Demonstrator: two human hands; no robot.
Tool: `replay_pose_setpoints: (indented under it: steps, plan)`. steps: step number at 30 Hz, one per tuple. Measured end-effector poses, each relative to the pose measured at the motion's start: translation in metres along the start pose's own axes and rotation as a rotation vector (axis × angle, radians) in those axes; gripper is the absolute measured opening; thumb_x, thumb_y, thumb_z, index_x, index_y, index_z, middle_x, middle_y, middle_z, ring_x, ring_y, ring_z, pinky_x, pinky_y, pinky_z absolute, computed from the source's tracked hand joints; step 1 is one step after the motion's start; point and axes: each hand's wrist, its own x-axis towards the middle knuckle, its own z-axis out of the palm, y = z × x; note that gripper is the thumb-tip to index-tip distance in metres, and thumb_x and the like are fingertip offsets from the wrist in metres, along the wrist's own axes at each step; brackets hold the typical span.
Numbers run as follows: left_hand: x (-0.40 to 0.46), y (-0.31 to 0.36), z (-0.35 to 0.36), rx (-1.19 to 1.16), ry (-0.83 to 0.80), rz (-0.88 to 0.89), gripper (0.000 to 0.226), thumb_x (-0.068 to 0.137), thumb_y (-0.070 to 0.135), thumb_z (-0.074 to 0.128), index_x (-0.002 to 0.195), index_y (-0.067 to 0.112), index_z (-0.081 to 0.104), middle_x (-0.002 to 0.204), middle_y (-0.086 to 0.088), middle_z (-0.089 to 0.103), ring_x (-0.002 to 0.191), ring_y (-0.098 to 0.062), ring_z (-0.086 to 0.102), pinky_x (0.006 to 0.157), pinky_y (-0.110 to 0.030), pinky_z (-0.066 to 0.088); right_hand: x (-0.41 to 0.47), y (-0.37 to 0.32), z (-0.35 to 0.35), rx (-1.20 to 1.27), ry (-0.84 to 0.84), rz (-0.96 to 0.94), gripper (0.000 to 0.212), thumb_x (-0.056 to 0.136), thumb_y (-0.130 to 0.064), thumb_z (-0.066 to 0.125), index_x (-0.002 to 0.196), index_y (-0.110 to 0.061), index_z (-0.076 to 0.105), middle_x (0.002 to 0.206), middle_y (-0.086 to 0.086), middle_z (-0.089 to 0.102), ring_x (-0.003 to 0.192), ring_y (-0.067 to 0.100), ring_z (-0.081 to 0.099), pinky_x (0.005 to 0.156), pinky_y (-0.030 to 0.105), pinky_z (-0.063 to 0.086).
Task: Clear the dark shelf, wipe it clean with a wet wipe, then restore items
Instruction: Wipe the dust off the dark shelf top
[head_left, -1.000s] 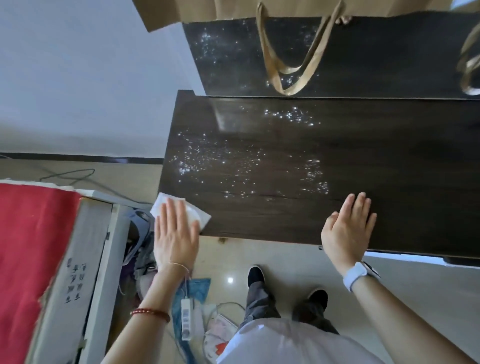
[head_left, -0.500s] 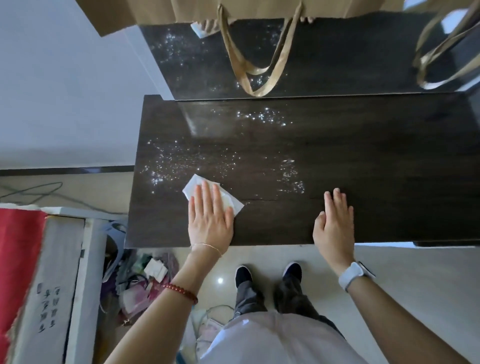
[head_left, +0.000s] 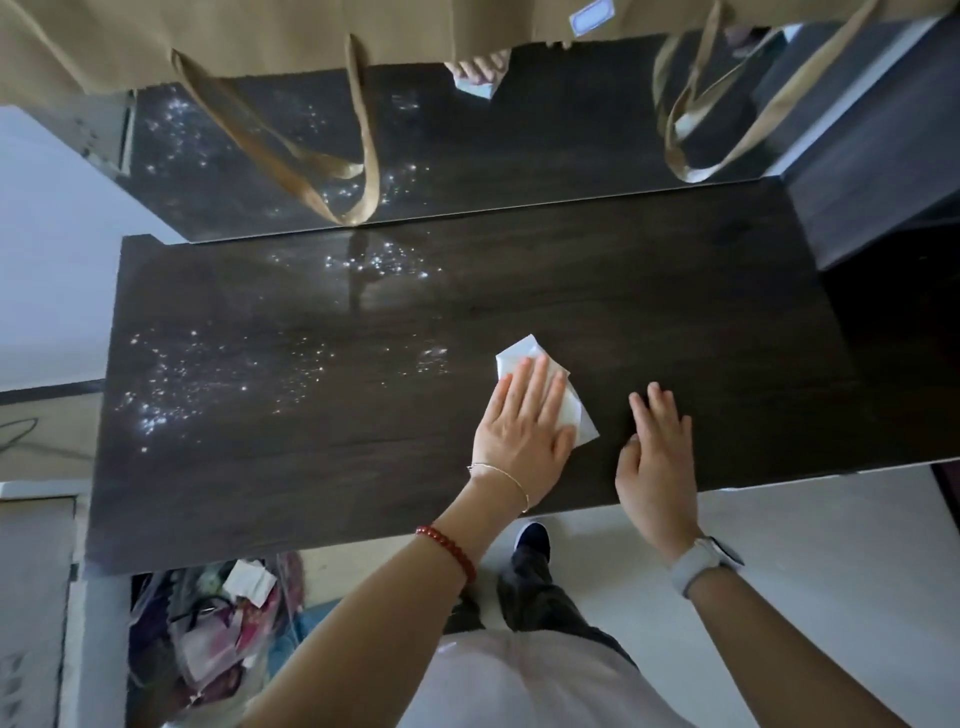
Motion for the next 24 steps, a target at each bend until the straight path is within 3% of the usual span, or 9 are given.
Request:
replay_pose_setpoints:
  steps: [2,4,9,14,16,19,22,24]
  plan:
    - [-0.003,-0.013,-0.001,-0.012,-0.009,-0.022,0.06,0.091,0.042,0.021,0.143,0.012,0.024,0.15,-0.011,0.025,0.139,-0.026,0.022,0.112,-0.041,0.015,0.001,0.001,0.0,0.014,0.002,-0.008,0.048,0.085,0.006,0.047,0.132,-0.002,0.043,0.145,0.019,0.033,0.137,0.03,0.023,0.112,0.042,0.011]
    - [-0.012,-0.046,-0.001,-0.053,0.011,-0.168,0.061,0.088,0.041,0.025,0.139,0.009,0.034,0.144,-0.017,0.037,0.134,-0.029,0.034,0.109,-0.044,0.026,0.001,0.0,0.0,0.018,0.015,-0.014,0.048,0.083,0.007,0.048,0.131,-0.001,0.045,0.144,0.02,0.035,0.137,0.031,0.025,0.111,0.044,0.013]
    - [-0.071,-0.155,-0.006,-0.167,-0.017,-0.669,0.06,0.096,0.036,0.021,0.146,0.011,0.0,0.154,-0.017,-0.002,0.142,-0.028,-0.002,0.117,-0.041,0.003,0.004,-0.008,0.004,-0.026,0.042,0.003,0.048,0.081,0.006,0.052,0.128,0.001,0.046,0.141,0.024,0.038,0.133,0.037,0.031,0.109,0.049,0.018]
    - [-0.07,-0.161,-0.008,-0.246,0.03,-0.94,0.059,0.097,0.032,0.025,0.145,0.007,0.002,0.153,-0.02,0.0,0.142,-0.032,-0.002,0.116,-0.045,0.003,0.009,-0.016,0.009,-0.034,0.041,0.002,0.047,0.084,0.002,0.05,0.131,0.002,0.043,0.142,0.024,0.036,0.134,0.036,0.029,0.11,0.046,0.016]
    - [-0.049,-0.136,-0.007,-0.201,0.032,-0.805,0.061,0.094,0.036,0.02,0.144,0.004,0.01,0.151,-0.024,0.01,0.14,-0.037,0.008,0.114,-0.049,0.01,0.009,-0.015,0.008,-0.006,0.033,0.0,0.049,0.084,0.002,0.05,0.132,0.001,0.043,0.144,0.022,0.034,0.136,0.033,0.027,0.11,0.043,0.014]
    - [-0.012,-0.071,-0.004,-0.134,0.058,-0.416,0.066,0.086,0.039,0.019,0.139,0.0,0.029,0.144,-0.026,0.031,0.134,-0.041,0.028,0.109,-0.053,0.022,0.008,-0.009,0.003,0.125,0.035,-0.001,0.051,0.084,0.009,0.046,0.134,-0.002,0.041,0.146,0.017,0.033,0.137,0.022,0.02,0.113,0.039,0.013]
    - [0.009,0.002,-0.001,-0.05,0.034,-0.111,0.064,0.089,0.041,0.019,0.142,0.007,0.024,0.148,-0.018,0.027,0.138,-0.033,0.022,0.111,-0.047,0.013,0.005,-0.001,-0.005,0.267,0.058,0.087,0.057,0.087,0.011,0.041,0.14,-0.01,0.032,0.147,0.01,0.032,0.134,0.012,0.016,0.111,0.032,0.017]
    - [0.003,0.032,0.003,-0.019,-0.009,0.011,0.062,0.09,0.042,0.02,0.142,0.01,0.026,0.148,-0.014,0.029,0.139,-0.028,0.023,0.113,-0.043,0.013,0.006,0.005,-0.01,0.378,0.08,0.134,0.056,0.089,0.009,0.038,0.141,-0.011,0.03,0.147,0.009,0.034,0.137,0.015,0.021,0.112,0.034,0.02]
